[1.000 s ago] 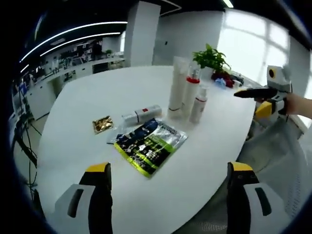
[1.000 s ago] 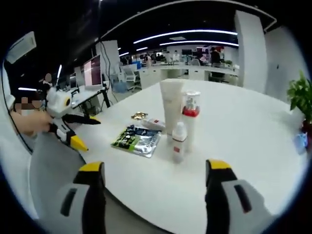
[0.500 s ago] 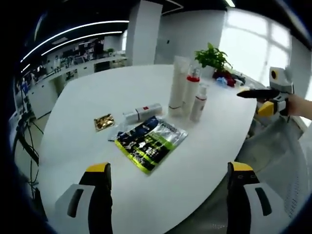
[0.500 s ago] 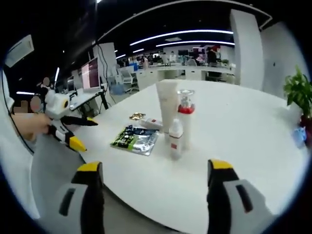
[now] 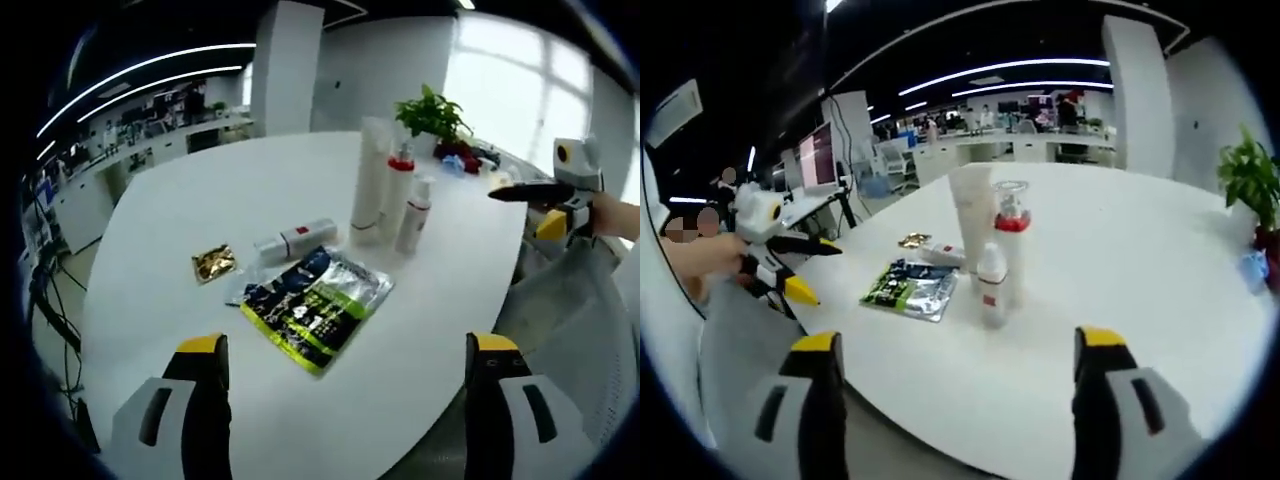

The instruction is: Arrange the skincare products in the storage area until every visible bottle or jar stands upright without overlapping.

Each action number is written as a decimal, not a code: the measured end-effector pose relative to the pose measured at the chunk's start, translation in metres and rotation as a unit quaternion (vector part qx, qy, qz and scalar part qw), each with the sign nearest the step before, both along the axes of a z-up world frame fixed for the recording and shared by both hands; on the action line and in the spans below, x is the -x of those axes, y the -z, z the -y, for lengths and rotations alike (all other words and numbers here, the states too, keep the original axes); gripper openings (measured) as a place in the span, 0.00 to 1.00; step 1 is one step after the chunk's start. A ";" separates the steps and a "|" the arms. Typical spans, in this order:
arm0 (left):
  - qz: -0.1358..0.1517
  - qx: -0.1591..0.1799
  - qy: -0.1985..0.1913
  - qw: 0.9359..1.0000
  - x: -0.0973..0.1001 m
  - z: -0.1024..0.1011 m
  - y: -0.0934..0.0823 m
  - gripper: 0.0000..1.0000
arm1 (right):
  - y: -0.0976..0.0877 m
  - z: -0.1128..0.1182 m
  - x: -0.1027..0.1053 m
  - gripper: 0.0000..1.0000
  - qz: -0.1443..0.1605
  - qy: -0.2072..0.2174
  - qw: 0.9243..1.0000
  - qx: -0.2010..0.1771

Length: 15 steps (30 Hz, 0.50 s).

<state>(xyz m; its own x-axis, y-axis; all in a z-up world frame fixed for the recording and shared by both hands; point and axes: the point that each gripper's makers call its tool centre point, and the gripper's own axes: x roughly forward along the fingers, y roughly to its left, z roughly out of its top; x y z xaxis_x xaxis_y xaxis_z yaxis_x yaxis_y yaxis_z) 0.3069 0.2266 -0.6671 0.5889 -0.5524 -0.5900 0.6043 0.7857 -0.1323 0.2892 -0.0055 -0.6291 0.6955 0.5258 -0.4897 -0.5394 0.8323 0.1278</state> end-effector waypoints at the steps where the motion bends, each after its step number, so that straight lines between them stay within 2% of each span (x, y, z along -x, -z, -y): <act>1: -0.002 -0.002 0.001 1.000 -0.003 -0.001 0.002 0.96 | 0.000 -0.001 -0.001 0.97 -0.001 0.000 1.000 -0.001; 15: -0.014 -0.026 0.023 0.999 -0.048 -0.003 0.016 0.93 | 0.003 -0.003 -0.015 1.00 -0.015 0.018 1.000 -0.021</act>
